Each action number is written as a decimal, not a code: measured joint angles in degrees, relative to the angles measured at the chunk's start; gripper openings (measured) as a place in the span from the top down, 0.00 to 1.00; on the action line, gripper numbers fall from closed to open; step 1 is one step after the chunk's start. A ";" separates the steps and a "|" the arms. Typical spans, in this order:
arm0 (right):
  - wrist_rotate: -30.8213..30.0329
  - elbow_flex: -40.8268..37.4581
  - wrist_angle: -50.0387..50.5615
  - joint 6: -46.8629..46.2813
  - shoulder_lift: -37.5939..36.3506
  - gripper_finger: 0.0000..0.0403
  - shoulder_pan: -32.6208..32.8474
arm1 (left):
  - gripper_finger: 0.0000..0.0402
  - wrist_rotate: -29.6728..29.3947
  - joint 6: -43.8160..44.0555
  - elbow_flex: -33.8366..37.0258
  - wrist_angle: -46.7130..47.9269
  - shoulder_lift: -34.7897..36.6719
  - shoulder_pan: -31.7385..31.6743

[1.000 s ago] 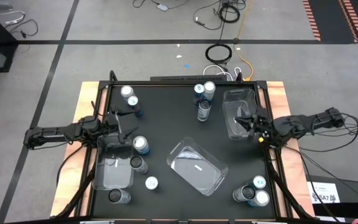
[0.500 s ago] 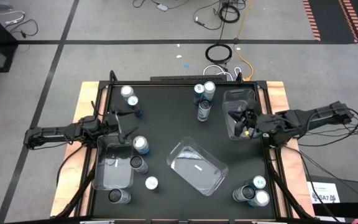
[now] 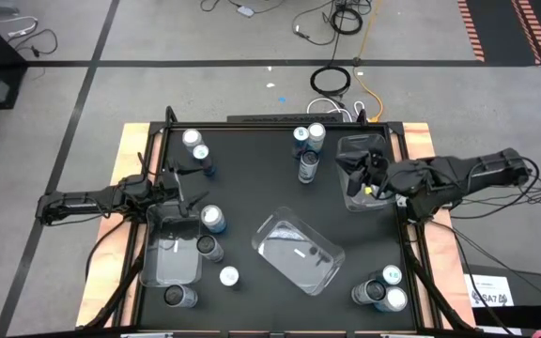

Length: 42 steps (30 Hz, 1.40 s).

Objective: Sort soda cans
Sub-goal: Adjust the middle transparent bin

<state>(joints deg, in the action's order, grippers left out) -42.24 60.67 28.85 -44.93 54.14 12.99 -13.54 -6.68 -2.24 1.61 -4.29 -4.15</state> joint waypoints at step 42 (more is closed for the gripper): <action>42.72 14.73 52.19 -4.66 8.21 1.00 -18.91 | 0.03 0.01 0.00 -0.04 0.41 0.00 -0.01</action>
<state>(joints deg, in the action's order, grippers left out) 0.48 75.40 81.04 -49.59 62.36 -5.91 -13.53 -6.67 -2.28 2.02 -4.29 -4.16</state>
